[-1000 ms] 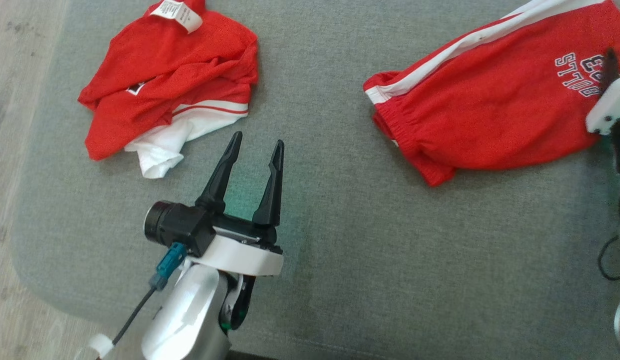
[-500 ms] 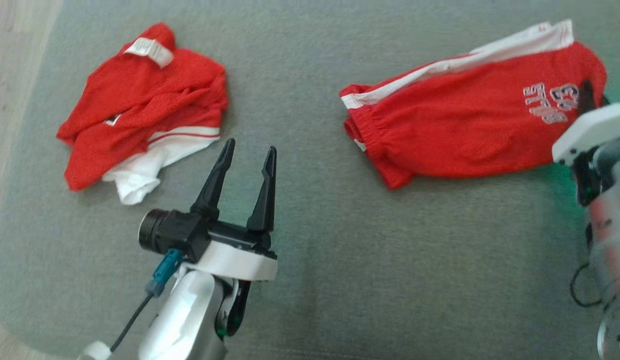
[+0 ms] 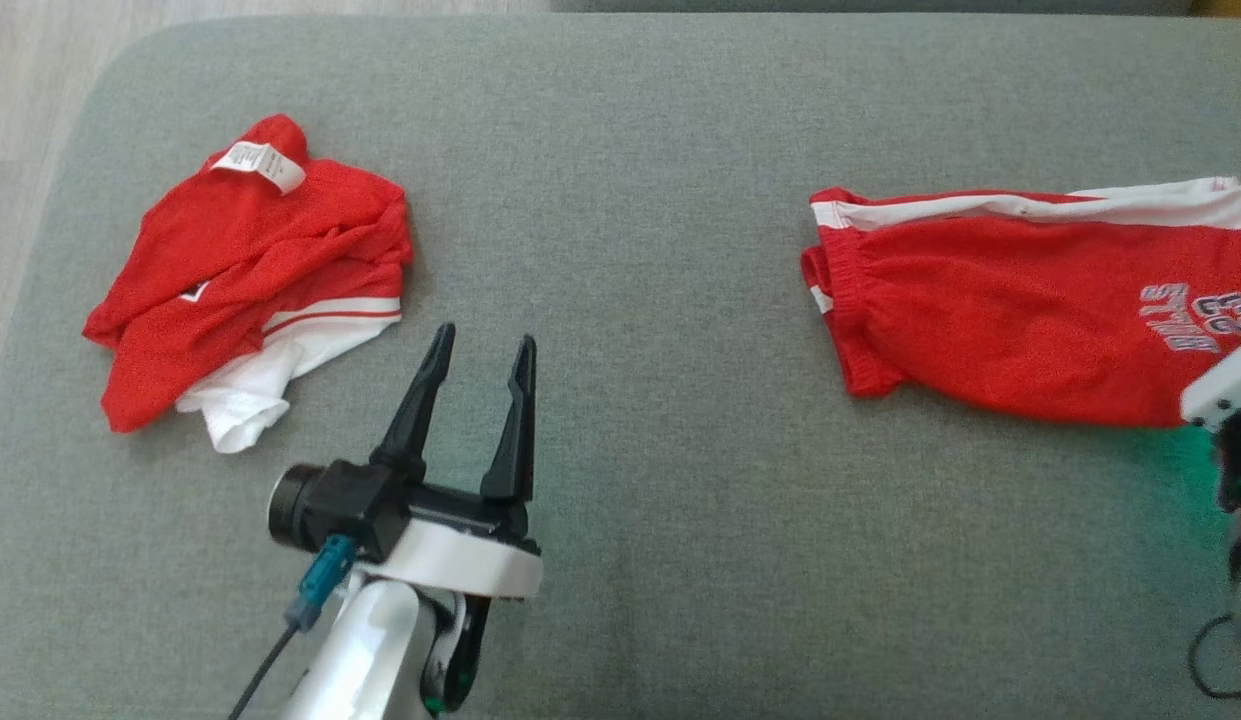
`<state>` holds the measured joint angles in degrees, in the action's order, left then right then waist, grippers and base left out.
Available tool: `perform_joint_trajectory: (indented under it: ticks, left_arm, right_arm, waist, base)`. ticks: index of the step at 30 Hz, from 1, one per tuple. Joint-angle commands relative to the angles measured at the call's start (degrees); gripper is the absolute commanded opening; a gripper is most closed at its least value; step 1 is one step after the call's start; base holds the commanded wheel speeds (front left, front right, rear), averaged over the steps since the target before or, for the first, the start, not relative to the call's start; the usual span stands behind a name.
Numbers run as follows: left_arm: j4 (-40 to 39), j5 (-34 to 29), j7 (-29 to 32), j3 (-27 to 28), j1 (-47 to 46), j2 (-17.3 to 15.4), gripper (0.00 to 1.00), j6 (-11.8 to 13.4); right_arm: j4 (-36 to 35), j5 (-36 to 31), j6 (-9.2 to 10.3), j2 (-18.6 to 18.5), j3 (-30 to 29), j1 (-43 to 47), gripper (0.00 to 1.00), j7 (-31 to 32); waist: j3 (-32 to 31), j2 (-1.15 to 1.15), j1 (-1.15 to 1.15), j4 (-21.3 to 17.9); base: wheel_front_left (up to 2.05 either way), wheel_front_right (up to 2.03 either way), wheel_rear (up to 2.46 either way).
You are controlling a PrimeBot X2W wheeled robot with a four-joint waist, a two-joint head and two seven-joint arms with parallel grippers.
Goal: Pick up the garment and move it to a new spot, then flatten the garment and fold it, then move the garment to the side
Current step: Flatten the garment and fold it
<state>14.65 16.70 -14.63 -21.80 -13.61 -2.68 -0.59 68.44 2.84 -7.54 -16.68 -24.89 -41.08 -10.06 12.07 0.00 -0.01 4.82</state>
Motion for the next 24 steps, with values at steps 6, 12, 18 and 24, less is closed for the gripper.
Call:
perform_joint_trajectory:
  ticks: [6,12,18,24]
  left_arm:
    - [-1.0,-0.6,-0.4,2.7,0.0,-0.2,1.00,-0.3]
    - [-0.8,-0.7,-0.4,2.9,0.7,-0.2,1.00,-0.4]
    - [-0.6,-0.1,-0.4,2.7,1.9,-0.2,1.00,-0.4]
    - [-0.3,-0.4,-0.4,2.6,2.7,-0.2,1.00,-0.6]
  right_arm:
    - [-3.7,-0.4,0.05,4.9,2.7,-3.2,0.00,-2.3]
    - [-6.4,2.9,0.05,10.2,7.7,-4.3,0.00,-3.3]
    - [-10.8,10.6,0.05,13.4,16.7,-3.0,0.00,-3.9]
    - [-15.9,21.6,0.05,13.8,29.8,1.3,0.00,-3.2]
  waist:
    - [-2.0,0.00,0.01,0.8]
    - [-4.0,0.00,0.01,2.3]
    - [-6.0,0.00,0.01,4.7]
    - [-7.1,0.00,0.01,7.0]
  base:
    - [0.00,0.00,0.00]
    - [0.00,0.00,0.00]
    - [0.00,0.00,0.00]
    - [0.00,0.00,0.00]
